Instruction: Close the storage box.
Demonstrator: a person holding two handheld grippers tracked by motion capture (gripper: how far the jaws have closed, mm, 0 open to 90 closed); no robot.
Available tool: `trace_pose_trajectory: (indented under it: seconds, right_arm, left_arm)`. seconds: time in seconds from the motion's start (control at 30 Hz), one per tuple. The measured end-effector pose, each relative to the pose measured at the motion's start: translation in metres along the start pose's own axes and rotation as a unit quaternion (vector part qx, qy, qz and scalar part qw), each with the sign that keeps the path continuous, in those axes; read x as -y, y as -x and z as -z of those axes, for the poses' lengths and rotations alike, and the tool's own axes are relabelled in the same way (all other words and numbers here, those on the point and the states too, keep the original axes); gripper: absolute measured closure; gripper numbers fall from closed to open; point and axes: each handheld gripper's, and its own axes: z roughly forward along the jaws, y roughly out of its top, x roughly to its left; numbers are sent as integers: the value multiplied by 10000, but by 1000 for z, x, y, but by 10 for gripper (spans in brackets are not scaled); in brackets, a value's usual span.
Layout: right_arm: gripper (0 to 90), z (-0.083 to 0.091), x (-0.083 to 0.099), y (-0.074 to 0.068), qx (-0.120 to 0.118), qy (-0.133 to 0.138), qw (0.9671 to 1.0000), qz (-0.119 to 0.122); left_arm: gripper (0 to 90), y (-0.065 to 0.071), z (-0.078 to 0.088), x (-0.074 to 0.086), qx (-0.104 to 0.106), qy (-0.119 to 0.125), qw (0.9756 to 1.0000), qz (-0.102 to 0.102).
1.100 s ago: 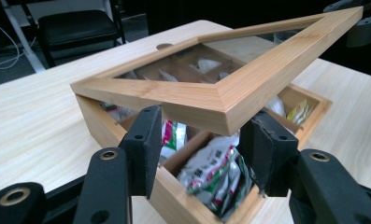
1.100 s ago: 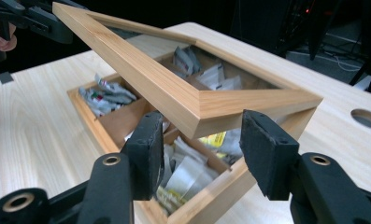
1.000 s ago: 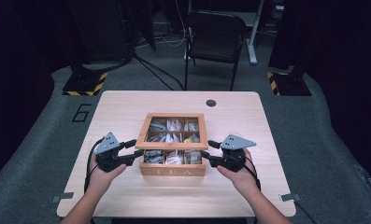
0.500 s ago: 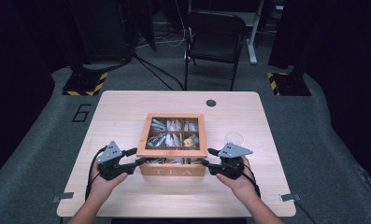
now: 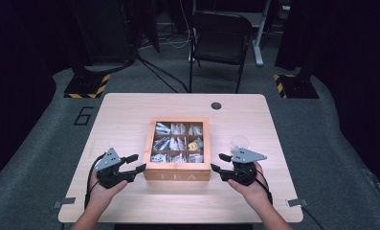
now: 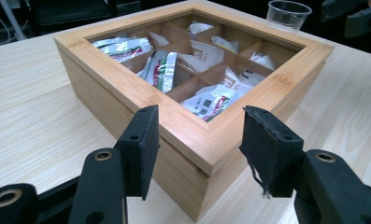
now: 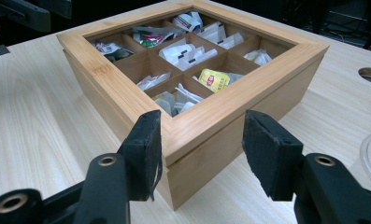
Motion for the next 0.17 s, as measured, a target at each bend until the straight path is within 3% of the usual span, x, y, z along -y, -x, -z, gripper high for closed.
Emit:
trace_pose_trajectory:
  seconds: [0.17]
  right_arm:
    - [430, 0, 3, 1, 11, 31, 10000, -72]
  left_arm:
    - [443, -2, -1, 2, -49, -12, 10000, 41]
